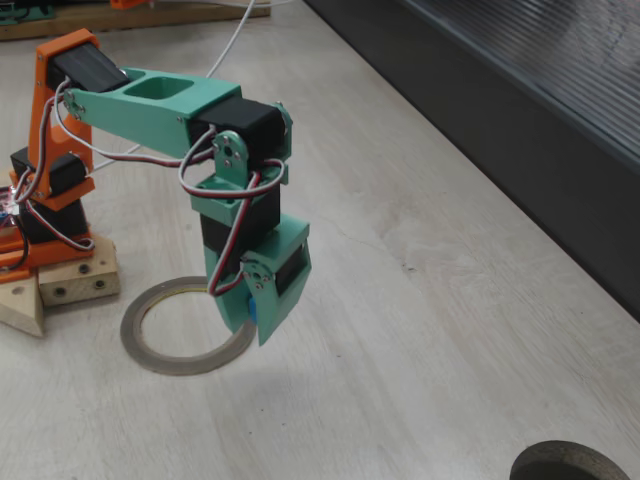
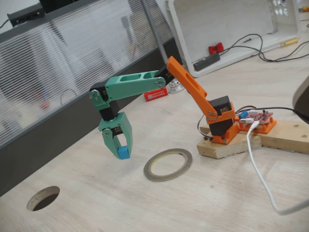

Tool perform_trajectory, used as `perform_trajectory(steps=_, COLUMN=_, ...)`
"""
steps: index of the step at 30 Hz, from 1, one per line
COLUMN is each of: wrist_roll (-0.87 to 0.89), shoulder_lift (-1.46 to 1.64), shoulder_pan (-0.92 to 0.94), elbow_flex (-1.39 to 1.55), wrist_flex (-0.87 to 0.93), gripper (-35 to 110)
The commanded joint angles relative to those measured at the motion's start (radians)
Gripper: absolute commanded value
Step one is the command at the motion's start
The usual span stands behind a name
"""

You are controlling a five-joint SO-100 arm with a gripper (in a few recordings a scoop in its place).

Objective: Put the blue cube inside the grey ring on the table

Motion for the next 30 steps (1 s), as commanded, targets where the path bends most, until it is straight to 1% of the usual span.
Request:
perform_trajectory(steps=1, wrist_roll=0.008, shoulder_lift=0.063, shoulder_pan=0.02, elbow_flex=0.002, wrist_flex=0.018, gripper=20)
perform_trajectory(steps=4, wrist_roll=0.009, shoulder_lift=0.074, shoulder_pan=0.018, elbow_flex=0.003, wrist_flex=0.02, gripper=20)
perform_trajectory(steps=8, wrist_roll=0.009, shoulder_lift=0.176, shoulder_pan=0.018, elbow_flex=0.031, wrist_flex=0.02, gripper=20)
perform_trajectory(steps=14, wrist_roll=0.009, shoulder_lift=0.307, shoulder_pan=0.018, elbow_flex=0.319, wrist_flex=0.02, gripper=20)
perform_trajectory(steps=20, wrist_roll=0.009, shoulder_lift=0.468, shoulder_pan=0.02, elbow_flex=0.518, wrist_flex=0.018, gripper=20)
perform_trajectory(steps=30, wrist_roll=0.008, shoulder_lift=0.532, shoulder_pan=0.02, elbow_flex=0.853, wrist_flex=0.002, gripper=20)
